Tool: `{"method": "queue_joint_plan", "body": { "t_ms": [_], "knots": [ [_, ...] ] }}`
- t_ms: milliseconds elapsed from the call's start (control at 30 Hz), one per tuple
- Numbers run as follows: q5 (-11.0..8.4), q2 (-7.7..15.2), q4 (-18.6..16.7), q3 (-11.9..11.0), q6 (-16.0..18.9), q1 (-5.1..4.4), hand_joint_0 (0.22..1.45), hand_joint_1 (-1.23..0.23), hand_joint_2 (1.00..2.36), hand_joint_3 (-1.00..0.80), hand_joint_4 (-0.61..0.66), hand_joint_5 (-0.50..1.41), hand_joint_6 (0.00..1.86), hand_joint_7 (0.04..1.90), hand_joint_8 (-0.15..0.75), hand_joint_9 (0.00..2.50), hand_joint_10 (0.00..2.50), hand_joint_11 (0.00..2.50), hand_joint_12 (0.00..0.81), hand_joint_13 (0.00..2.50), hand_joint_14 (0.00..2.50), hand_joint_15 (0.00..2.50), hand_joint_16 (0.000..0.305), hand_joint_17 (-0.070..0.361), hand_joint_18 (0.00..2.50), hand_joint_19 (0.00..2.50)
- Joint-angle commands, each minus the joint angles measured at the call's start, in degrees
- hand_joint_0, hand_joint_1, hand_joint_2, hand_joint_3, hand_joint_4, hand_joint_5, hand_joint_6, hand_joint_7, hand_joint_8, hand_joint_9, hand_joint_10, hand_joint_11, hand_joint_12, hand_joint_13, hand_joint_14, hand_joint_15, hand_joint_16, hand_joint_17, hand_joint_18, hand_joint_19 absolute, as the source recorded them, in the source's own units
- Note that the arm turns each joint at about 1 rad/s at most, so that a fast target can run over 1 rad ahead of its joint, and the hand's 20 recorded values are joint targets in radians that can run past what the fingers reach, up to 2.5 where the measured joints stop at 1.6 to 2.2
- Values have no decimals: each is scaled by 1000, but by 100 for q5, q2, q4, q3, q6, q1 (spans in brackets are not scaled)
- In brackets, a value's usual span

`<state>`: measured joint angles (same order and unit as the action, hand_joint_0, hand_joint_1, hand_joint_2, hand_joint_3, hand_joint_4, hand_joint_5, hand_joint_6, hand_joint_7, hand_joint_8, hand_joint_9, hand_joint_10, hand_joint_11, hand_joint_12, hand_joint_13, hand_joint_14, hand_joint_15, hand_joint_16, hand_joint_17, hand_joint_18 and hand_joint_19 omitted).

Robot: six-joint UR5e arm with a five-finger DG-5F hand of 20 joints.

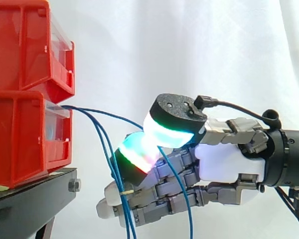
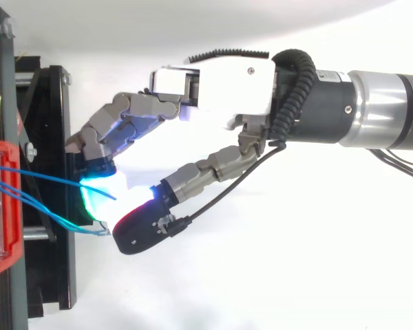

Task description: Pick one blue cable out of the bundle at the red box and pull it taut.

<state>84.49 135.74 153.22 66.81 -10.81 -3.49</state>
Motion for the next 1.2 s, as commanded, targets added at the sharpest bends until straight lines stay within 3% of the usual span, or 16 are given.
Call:
{"method": "queue_joint_plan", "body": {
  "t_ms": [0,233,300,333,400,433,633,700,1167],
  "knots": [
    [-3,5,-2,-2,0,-3,616,-856,1016,-95,103,-107,914,1139,378,698,6,336,376,465,5,135,51,115,414,63],
    [6,5,86,7,53,-11,629,-872,1017,-66,101,-106,918,1180,378,717,8,352,375,474,5,135,51,115,432,66],
    [-20,-4,297,7,53,-3,629,-871,1017,-67,98,-106,918,1182,379,752,7,410,375,472,7,144,51,115,431,69],
    [-3,-4,745,7,79,-3,628,-870,1017,-68,99,-106,918,1178,380,758,7,425,376,473,5,141,51,116,431,74],
    [15,-4,982,7,132,15,628,-865,1017,-74,101,-106,919,1173,380,779,9,457,375,474,7,148,51,116,429,73],
    [15,-39,1263,-2,229,33,629,-863,1017,-81,97,-108,920,1167,382,829,8,536,374,474,5,149,51,116,424,82],
    [-11,-206,1958,-2,299,41,630,-838,1019,-110,90,-116,925,1140,385,1032,9,930,369,481,6,164,50,112,410,82],
    [6,-241,2142,-2,316,41,632,-838,1018,-116,90,-117,926,1132,382,1040,10,962,370,481,6,164,50,112,409,94],
    [-20,-470,2397,-2,290,33,637,-829,1019,-139,81,-123,928,1107,380,1083,10,1066,365,492,6,179,48,108,406,104]
  ]
}}
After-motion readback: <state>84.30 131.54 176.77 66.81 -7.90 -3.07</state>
